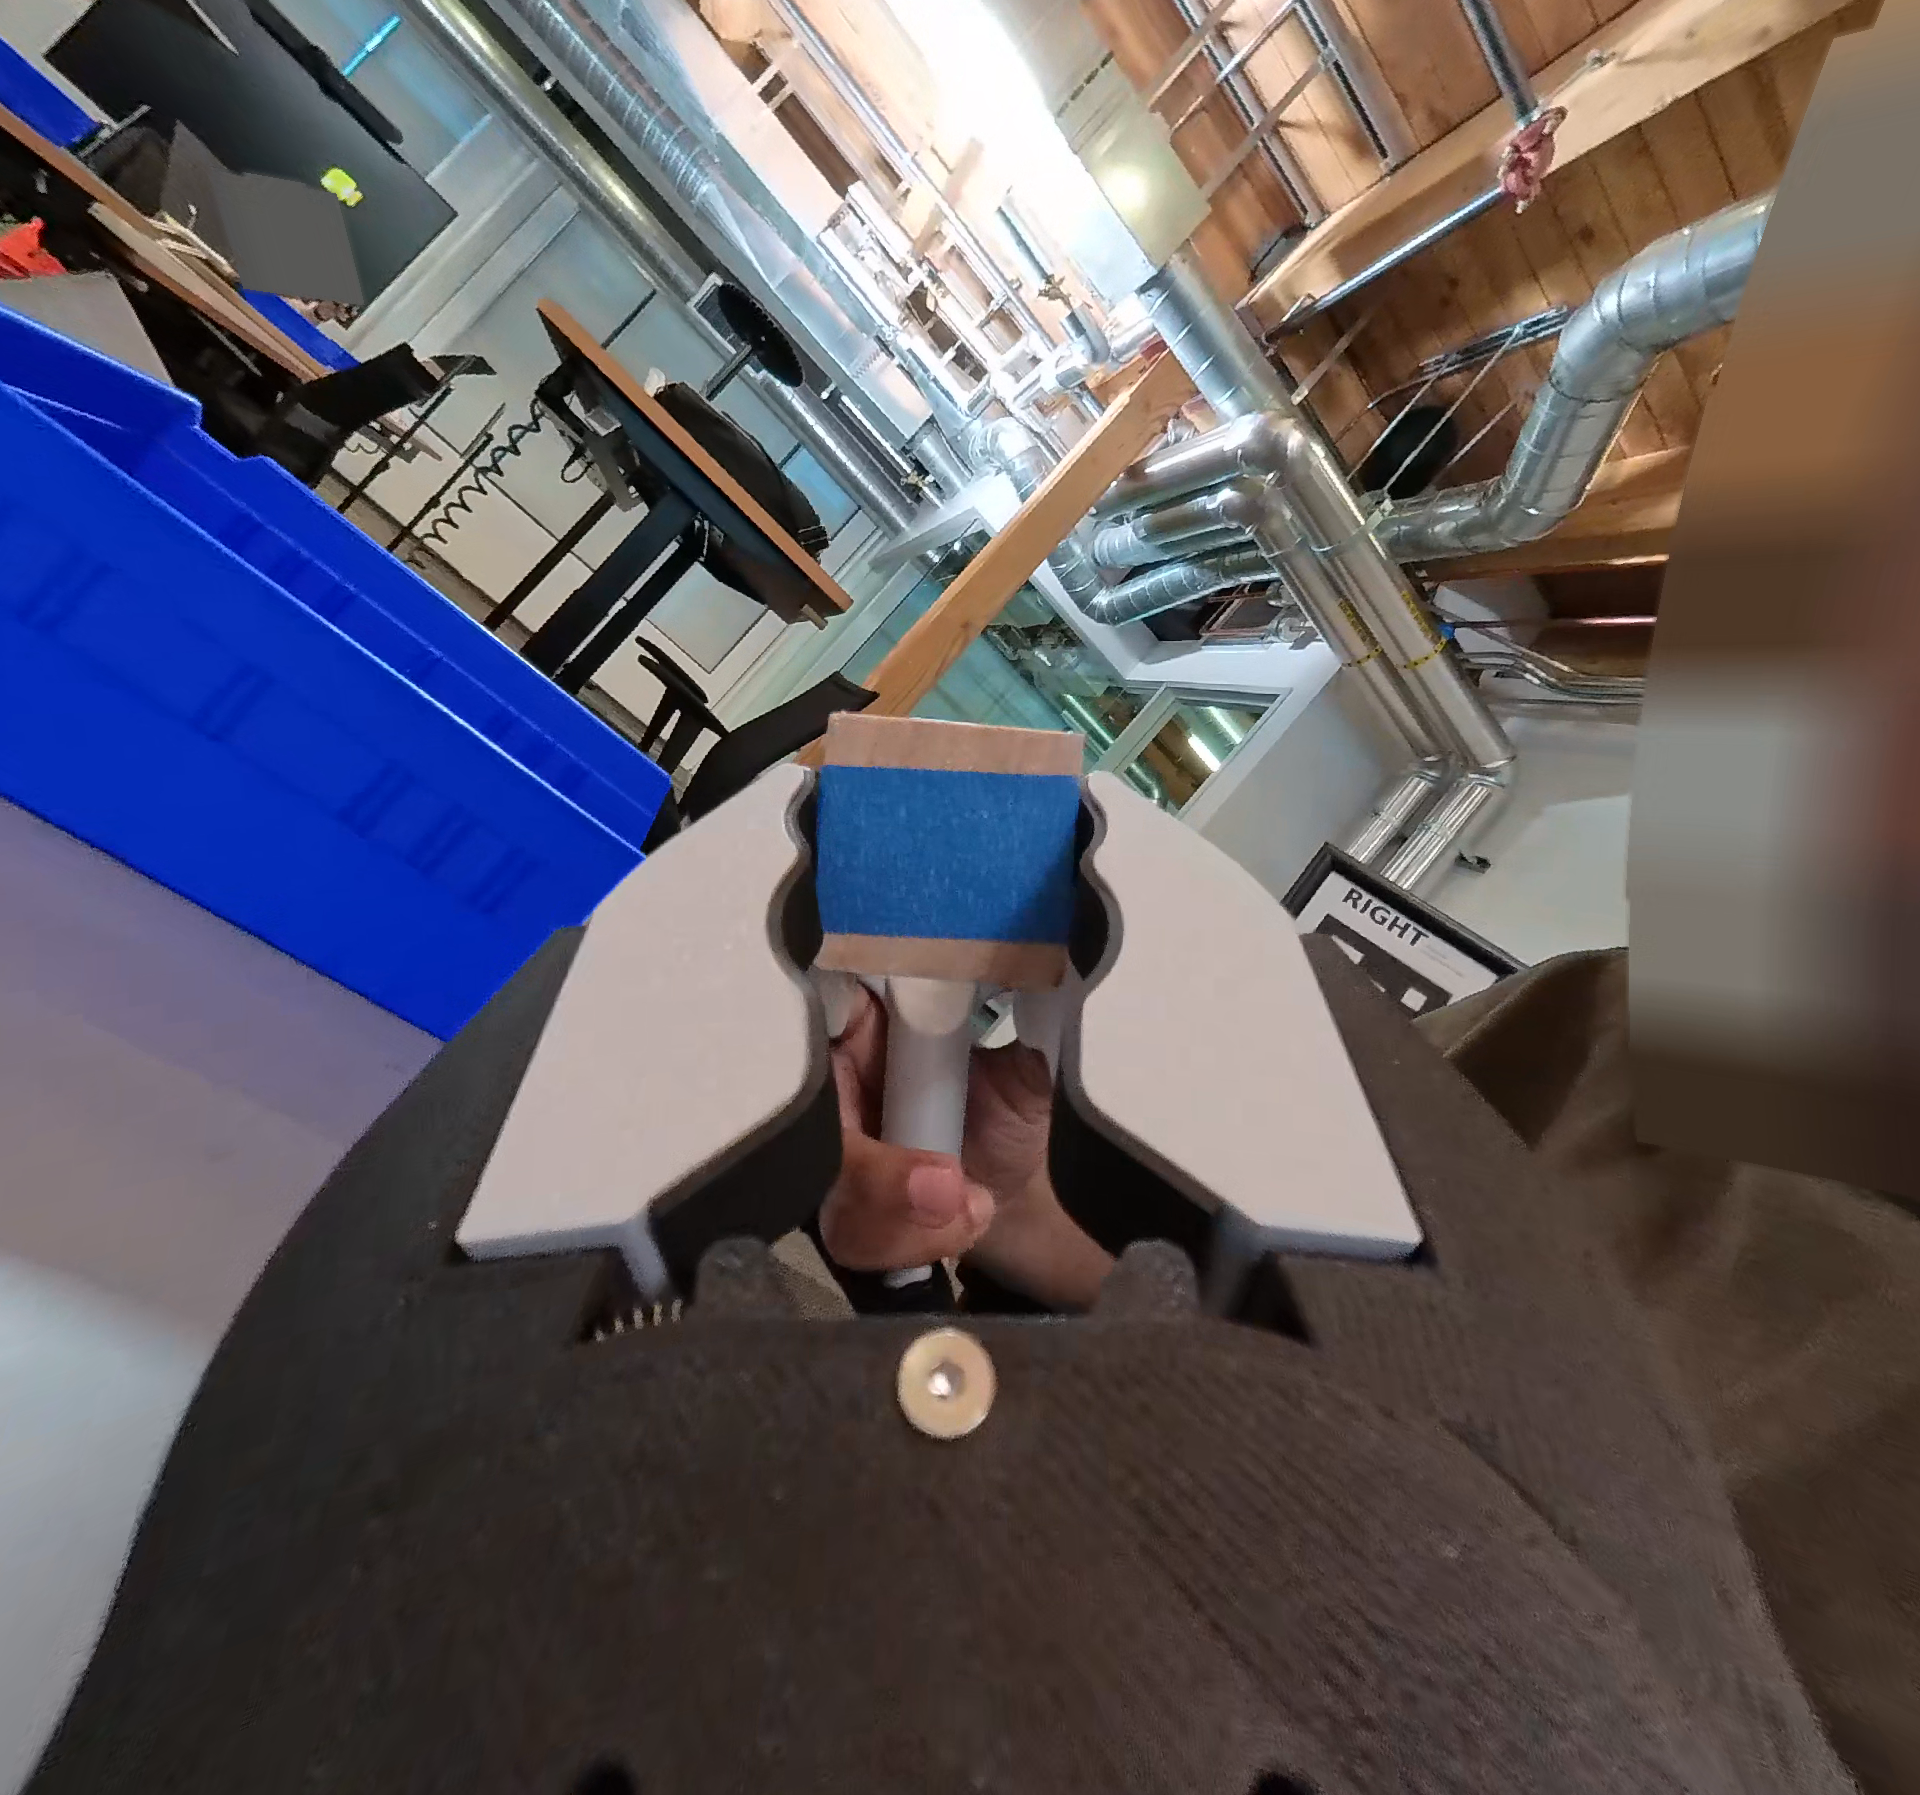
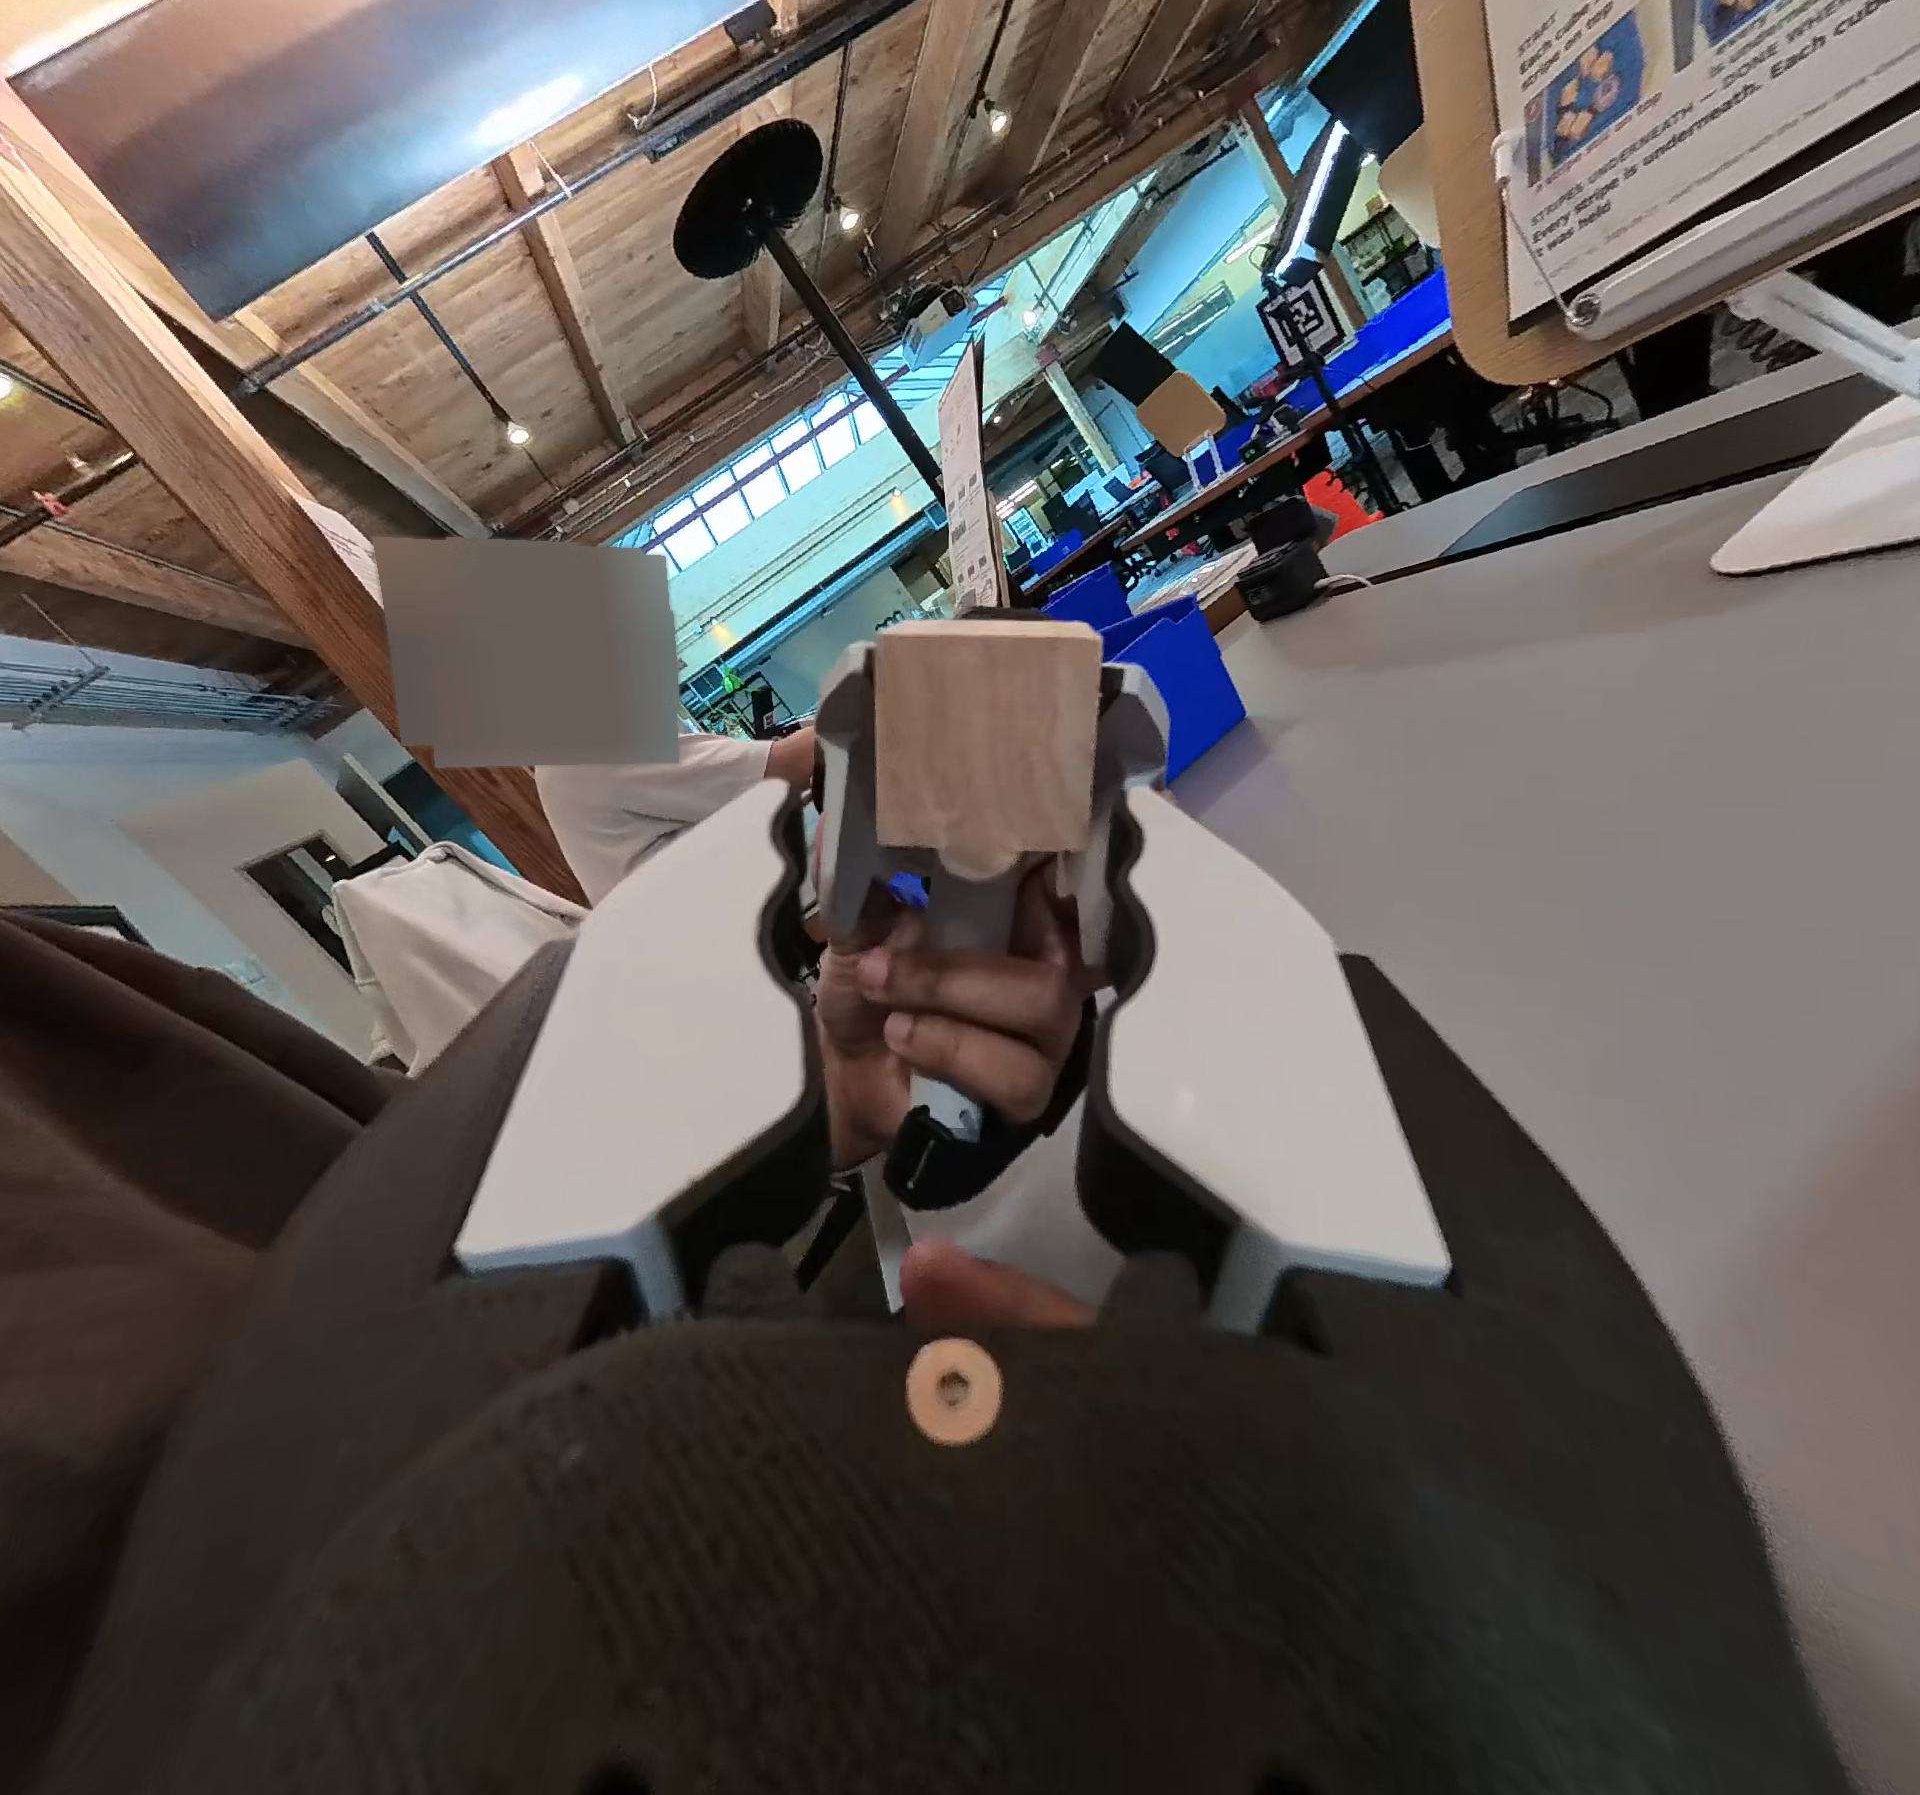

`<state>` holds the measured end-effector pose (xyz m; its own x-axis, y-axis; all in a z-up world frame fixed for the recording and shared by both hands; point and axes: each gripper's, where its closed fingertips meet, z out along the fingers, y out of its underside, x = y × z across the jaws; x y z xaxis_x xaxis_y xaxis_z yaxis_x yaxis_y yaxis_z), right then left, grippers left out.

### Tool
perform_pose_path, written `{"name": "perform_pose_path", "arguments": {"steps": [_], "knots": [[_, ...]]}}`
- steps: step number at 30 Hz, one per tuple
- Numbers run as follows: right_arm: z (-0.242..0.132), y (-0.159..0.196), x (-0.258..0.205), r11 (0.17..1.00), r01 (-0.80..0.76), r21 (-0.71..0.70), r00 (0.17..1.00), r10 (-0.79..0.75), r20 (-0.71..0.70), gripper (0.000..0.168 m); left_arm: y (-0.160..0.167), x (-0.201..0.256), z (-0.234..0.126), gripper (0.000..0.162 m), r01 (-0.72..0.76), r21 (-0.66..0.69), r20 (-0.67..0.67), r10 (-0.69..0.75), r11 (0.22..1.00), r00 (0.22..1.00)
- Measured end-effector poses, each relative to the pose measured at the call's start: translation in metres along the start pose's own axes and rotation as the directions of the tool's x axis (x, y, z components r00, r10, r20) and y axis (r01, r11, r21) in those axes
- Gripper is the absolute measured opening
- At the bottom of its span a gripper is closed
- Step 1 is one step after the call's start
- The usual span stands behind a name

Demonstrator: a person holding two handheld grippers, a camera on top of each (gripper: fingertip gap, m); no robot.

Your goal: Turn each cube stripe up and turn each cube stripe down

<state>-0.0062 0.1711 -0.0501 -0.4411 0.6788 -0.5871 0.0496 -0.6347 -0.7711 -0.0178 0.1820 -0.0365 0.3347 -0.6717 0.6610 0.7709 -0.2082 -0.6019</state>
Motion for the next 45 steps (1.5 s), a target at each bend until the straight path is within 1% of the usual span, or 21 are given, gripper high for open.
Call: {"name": "perform_pose_path", "arguments": {"steps": [4, 6, 10, 13, 15, 18, 21, 23, 25, 27, 29, 31, 33, 36, 38, 41, 43, 45], "knots": [[0.002, 0.006, 0.002, 0.999, 0.037, -0.032, 0.999, -0.038, -0.027, 0.042, 0.002, 0.000, 0.003, 0.045, 0.027, 0.015, -0.013, -0.026, 1.000, 1.000], [0.001, 0.005, 0.004, 0.997, 0.065, -0.032, 0.997, -0.067, -0.040, 0.041, 0.003, 0.001, 0.004, 0.045, 0.035, 0.018, -0.014, -0.035, 0.999, 0.999], [-0.001, 0.002, 0.000, 0.997, 0.070, -0.030, 0.997, -0.071, -0.019, 0.041, 0.005, 0.004, 0.005, 0.045, 0.041, 0.010, -0.033, -0.041, 0.999, 0.999], [-0.003, -0.002, 0.000, 0.995, 0.094, -0.015, 0.995, -0.094, -0.028, 0.041, 0.006, 0.004, 0.005, 0.046, 0.055, 0.008, -0.033, -0.055, 0.998, 0.998], [-0.005, -0.006, -0.001, 0.993, 0.117, -0.017, 0.992, -0.117, -0.039, 0.041, 0.005, 0.003, 0.004, 0.049, 0.066, 0.016, -0.026, -0.065, 0.998, 0.998], [-0.010, -0.012, 0.008, 0.996, 0.086, -0.029, 0.989, -0.089, -0.116, 0.041, -0.003, 0.000, -0.001, 0.062, 0.077, 0.054, -0.010, -0.076, 0.996, 0.997], [-0.016, -0.024, 0.014, 1.000, 0.021, 0.008, 0.983, -0.019, -0.180, 0.040, -0.005, -0.003, -0.006, 0.065, 0.088, 0.065, 0.009, -0.089, 0.994, 0.996], [-0.022, -0.040, 0.019, 0.999, 0.040, 0.021, 0.973, -0.034, -0.227, 0.040, -0.004, -0.004, -0.009, 0.065, 0.099, 0.070, 0.011, -0.100, 0.993, 0.995], [-0.031, -0.063, 0.027, 0.994, 0.102, 0.025, 0.953, -0.091, -0.289, 0.040, -0.001, -0.005, -0.010, 0.065, 0.113, 0.072, 0.013, -0.114, 0.991, 0.993], [-0.043, -0.095, 0.039, 0.984, 0.172, 0.034, 0.919, -0.148, -0.365, 0.041, 0.003, -0.007, -0.008, 0.065, 0.132, 0.060, 0.011, -0.133, 0.989, 0.991], [-0.054, -0.126, 0.063, 0.970, 0.244, 0.005, 0.863, -0.215, -0.457, 0.041, 0.008, -0.007, -0.005, 0.065, 0.154, 0.039, 0.002, -0.154, 0.987, 0.988], [-0.073, -0.154, 0.107, 0.949, 0.311, -0.048, 0.755, -0.278, -0.594, 0.041, 0.013, -0.007, -0.003, 0.065, 0.169, 0.017, -0.006, -0.169, 0.986, 0.986], [-0.092, -0.170, 0.159, 0.951, 0.295, -0.090, 0.658, -0.271, -0.703, 0.041, 0.017, -0.008, -0.002, 0.065, 0.172, -0.001, -0.003, -0.172, 0.985, 0.985], [-0.108, -0.165, 0.223, 0.979, 0.165, -0.121, 0.606, -0.197, -0.771, 0.041, 0.020, -0.010, -0.003, 0.065, 0.159, -0.023, 0.012, -0.159, 0.987, 0.987], [-0.114, -0.154, 0.251, 0.974, 0.117, -0.192, 0.556, -0.225, -0.800, 0.041, 0.019, -0.013, -0.006, 0.065, 0.153, -0.026, 0.027, -0.152, 0.988, 0.988], [-0.122, -0.138, 0.277, 0.937, 0.077, -0.340, 0.462, -0.335, -0.821, 0.041, 0.016, -0.016, -0.015, 0.065, 0.165, 0.000, 0.042, -0.165, 0.986, 0.985], [-0.121, -0.130, 0.287, 0.923, 0.044, -0.382, 0.446, -0.361, -0.819, 0.041, 0.014, -0.018, -0.023, 0.065, 0.182, 0.028, 0.050, -0.183, 0.983, 0.982], [-0.115, -0.121, 0.295, 0.911, 0.001, -0.412, 0.453, -0.367, -0.812, 0.041, 0.010, -0.019, -0.031, 0.065, 0.198, 0.062, 0.054, -0.201, 0.978, 0.978]]}}
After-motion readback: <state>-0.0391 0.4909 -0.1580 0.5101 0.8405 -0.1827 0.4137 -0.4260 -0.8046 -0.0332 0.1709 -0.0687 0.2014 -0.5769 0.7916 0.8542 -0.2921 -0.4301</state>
